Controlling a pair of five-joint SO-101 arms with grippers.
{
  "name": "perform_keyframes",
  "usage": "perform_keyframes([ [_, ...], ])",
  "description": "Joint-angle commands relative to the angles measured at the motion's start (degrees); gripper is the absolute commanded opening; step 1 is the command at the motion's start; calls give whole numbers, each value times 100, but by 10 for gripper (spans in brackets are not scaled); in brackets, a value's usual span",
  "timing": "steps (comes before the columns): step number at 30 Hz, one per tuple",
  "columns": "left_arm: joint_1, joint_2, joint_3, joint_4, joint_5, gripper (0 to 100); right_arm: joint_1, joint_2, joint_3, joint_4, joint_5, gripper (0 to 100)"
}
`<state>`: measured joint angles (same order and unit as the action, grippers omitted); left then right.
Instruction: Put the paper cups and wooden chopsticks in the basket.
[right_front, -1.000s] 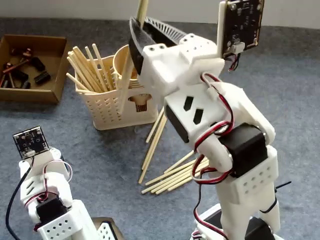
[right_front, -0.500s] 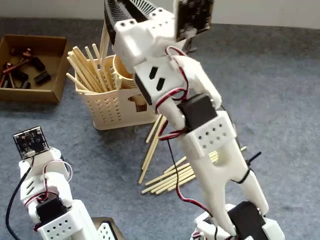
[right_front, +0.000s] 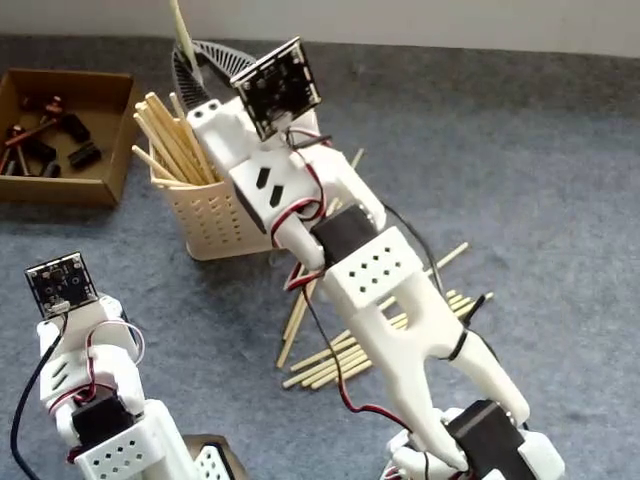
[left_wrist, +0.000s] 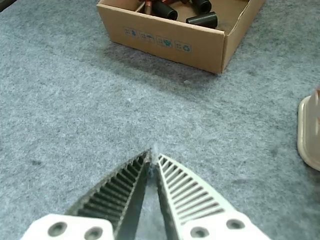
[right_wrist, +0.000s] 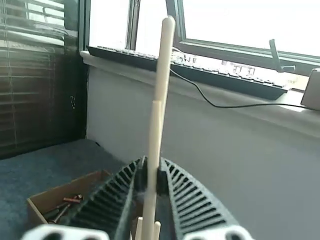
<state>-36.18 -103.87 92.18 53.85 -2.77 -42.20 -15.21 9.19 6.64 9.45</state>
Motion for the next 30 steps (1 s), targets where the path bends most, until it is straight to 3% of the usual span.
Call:
perform_keyframes([
  [1, 180, -57, -136, -114, -9, 14, -40, -31, 92, -154, 281, 5],
  [5, 180, -57, -136, -114, -9, 14, -40, -13, 189, -110, 316, 12],
  [11, 180, -57, -136, -114, -9, 14, -48, -48, 171, 338, 308, 138],
  [18, 180, -57, -136, -114, -9, 14, -119, -251, 145, 980, 308, 138],
  [30, 189, -57, -136, -114, -9, 14, -101, -2360, 848, 2554, 299, 138],
])
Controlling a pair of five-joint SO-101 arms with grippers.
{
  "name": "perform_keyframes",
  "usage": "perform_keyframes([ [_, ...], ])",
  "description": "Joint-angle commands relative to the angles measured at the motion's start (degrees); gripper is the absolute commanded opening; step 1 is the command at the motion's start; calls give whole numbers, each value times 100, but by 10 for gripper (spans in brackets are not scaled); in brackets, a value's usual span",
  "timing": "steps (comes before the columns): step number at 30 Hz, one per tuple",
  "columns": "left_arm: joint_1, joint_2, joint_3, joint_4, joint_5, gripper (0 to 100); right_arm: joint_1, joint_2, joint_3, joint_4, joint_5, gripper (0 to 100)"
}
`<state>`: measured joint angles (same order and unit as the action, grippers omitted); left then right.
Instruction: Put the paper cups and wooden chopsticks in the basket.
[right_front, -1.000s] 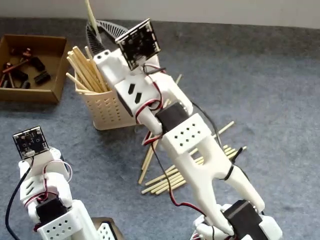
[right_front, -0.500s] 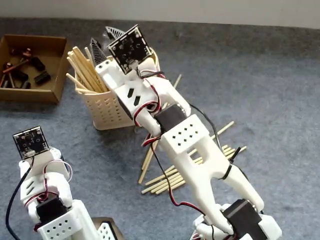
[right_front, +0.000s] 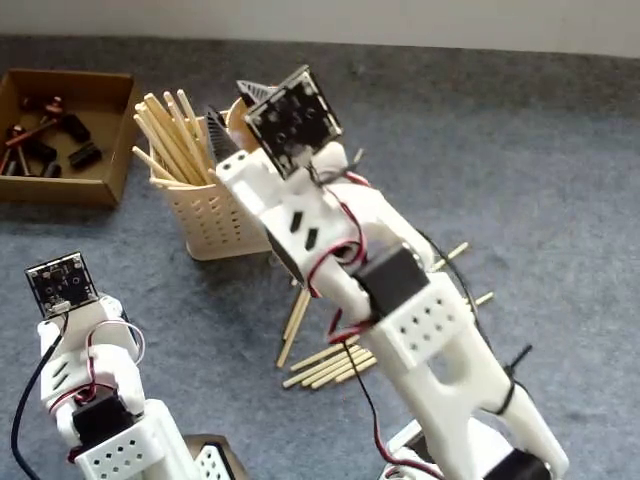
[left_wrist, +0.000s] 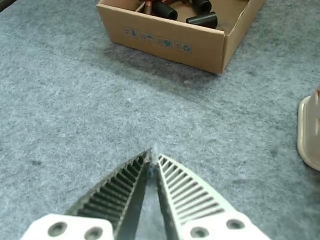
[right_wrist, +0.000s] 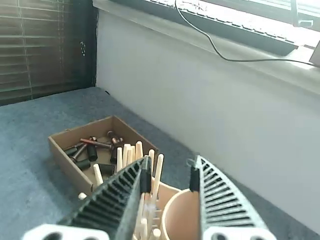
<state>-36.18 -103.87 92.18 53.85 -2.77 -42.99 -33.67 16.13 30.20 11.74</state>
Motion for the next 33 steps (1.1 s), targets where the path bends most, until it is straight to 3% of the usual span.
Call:
perform_keyframes([
  [1, 189, -57, -136, -114, -9, 14, -22, -690, 277, 233, 70, 138],
  [4, 189, -57, -136, -114, -9, 14, 119, -1218, 716, 242, 70, 129],
  [10, 189, -57, -40, -281, -9, 14, 725, -2105, 1648, 233, 70, 5],
  [15, 189, -57, 4, -316, -9, 14, 1420, -2782, 2677, 233, 70, 5],
  [21, 189, -57, 4, -316, -9, 14, 2369, -3301, 3574, 330, -730, 5],
  [33, 189, -57, 4, -316, -9, 14, 3336, -3310, 3829, 2176, -1864, 9],
])
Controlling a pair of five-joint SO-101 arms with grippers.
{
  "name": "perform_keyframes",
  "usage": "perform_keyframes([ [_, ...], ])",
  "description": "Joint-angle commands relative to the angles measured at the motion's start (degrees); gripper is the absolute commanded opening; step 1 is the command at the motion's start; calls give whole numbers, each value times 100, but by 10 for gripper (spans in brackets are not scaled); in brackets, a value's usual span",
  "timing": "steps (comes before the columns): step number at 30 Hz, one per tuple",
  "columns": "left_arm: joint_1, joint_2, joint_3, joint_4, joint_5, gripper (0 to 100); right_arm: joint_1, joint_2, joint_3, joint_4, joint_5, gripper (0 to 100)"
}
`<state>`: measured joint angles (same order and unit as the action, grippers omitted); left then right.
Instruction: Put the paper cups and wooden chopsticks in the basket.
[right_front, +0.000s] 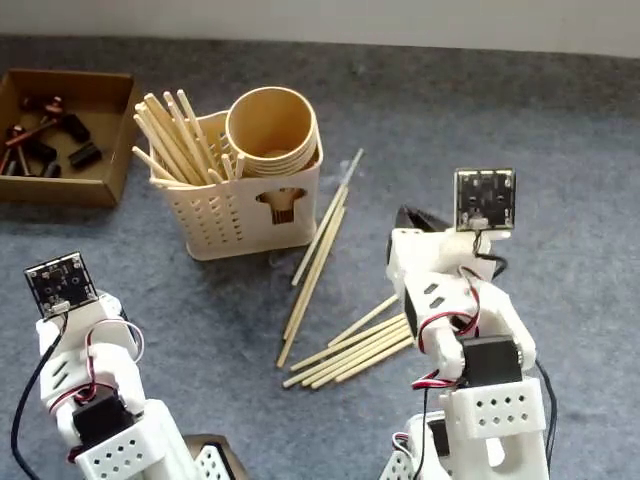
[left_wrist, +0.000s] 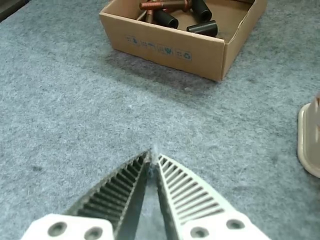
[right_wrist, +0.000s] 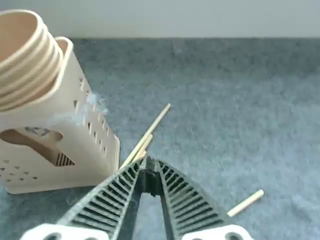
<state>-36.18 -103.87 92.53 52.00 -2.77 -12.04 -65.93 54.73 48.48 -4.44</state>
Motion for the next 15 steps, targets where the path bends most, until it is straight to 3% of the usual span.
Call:
perform_keyframes([
  [1, 189, -57, -31, -132, -9, 14, 295, -75, -31, 479, -352, 10],
  [8, 189, -57, -31, -132, -9, 14, 734, 84, -31, 1393, -1055, 10],
  [15, 189, -57, -31, -132, -9, 14, 1218, 1815, -303, 1727, -1653, 11],
])
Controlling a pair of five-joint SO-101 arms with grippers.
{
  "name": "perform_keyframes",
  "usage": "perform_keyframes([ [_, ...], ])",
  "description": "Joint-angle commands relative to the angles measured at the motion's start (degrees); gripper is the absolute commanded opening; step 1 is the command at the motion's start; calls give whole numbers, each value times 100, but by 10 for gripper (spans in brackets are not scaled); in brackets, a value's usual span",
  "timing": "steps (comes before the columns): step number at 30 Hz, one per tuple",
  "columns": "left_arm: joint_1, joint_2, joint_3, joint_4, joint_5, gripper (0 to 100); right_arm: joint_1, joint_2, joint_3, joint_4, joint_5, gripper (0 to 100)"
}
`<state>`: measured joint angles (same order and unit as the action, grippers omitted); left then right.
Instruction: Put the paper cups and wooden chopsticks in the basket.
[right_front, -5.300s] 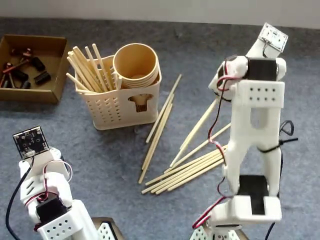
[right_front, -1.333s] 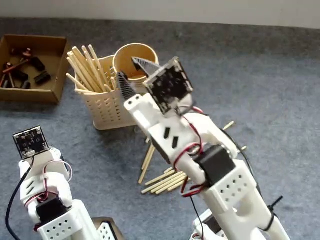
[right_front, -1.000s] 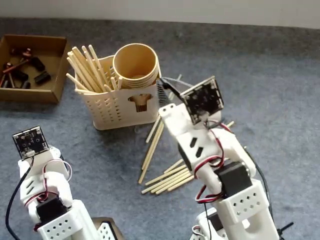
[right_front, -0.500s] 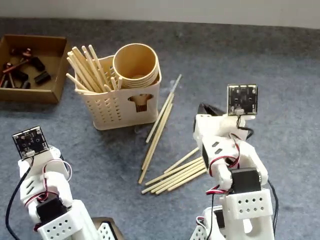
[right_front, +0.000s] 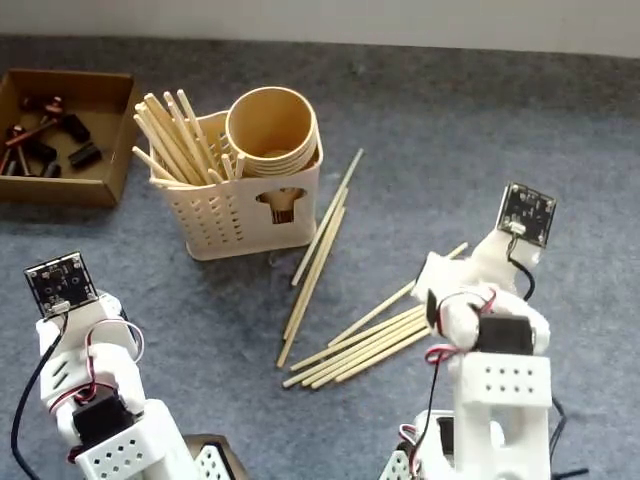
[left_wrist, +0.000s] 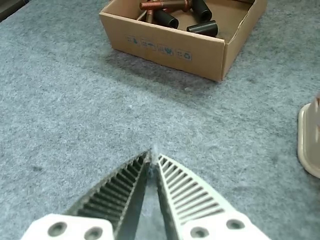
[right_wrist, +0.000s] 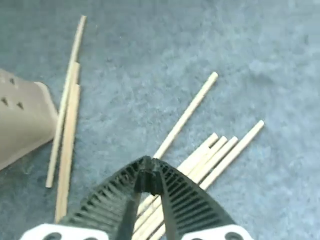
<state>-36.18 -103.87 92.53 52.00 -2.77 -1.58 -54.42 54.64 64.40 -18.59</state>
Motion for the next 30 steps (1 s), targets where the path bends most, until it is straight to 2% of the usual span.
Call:
perform_keyframes([
  [1, 189, -57, -31, -132, -9, 14, 198, 945, -453, 251, -352, 11],
  [8, 207, -57, -22, -141, -9, 14, 374, 2466, -1516, 892, -835, 12],
  [13, 576, -57, 40, -141, -18, 14, 681, 3020, -1657, 892, -897, 87],
  [30, 593, -57, 154, -369, -18, 14, 734, 4787, -2088, 593, -888, 88],
])
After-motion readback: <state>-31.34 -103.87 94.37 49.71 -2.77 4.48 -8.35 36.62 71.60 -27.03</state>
